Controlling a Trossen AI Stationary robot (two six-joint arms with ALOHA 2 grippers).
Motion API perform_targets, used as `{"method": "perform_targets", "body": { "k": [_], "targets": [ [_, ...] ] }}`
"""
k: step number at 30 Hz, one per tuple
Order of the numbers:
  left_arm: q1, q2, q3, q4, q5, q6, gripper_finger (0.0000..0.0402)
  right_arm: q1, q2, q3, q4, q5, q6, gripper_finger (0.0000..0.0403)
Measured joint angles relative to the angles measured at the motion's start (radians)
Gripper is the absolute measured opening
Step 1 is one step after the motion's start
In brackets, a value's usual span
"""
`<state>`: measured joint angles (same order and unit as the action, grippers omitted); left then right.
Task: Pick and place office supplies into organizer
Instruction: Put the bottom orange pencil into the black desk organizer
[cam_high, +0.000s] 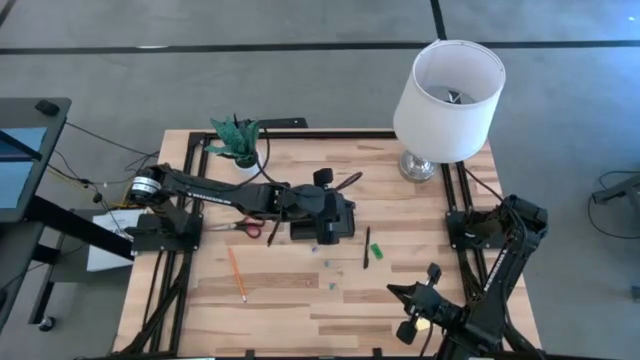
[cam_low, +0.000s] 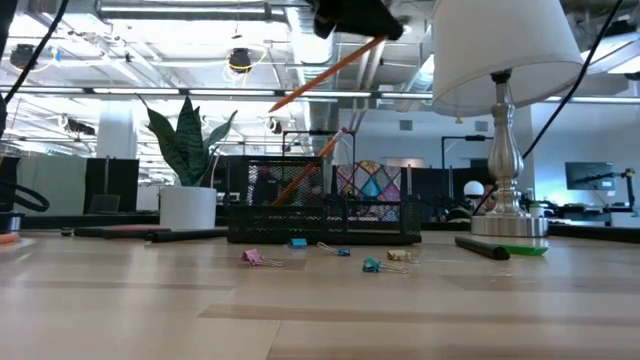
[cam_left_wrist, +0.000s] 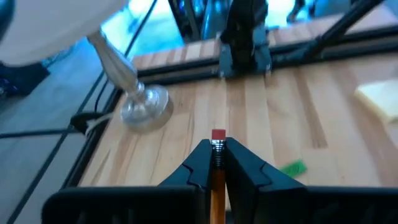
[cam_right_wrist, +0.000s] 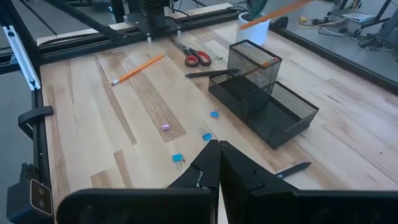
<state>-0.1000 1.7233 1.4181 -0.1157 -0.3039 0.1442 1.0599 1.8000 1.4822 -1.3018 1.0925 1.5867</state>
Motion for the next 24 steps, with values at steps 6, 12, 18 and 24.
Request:
{"method": "perform_targets", "body": {
  "k": [6,12,18,24],
  "targets": [
    [0.024,-0.001,-0.024,0.026,0.012,-0.013,0.0013,0.0,0.0,0.0,-0.001,-0.036,0.0,0.0],
    [0.061,0.0,-0.184,0.33,0.087,-0.013,0.0013,0.0,0.0,0.0,0.001,-0.037,0.002,0.0],
    [0.097,-0.016,-0.317,0.545,0.094,-0.015,0.0013,0.0,0.0,0.0,0.002,-0.037,0.002,0.0],
    [0.122,-0.029,-0.399,0.582,0.091,-0.02,0.0013,-0.001,0.0,0.0,-0.003,-0.038,0.002,0.0]
  ]
}}
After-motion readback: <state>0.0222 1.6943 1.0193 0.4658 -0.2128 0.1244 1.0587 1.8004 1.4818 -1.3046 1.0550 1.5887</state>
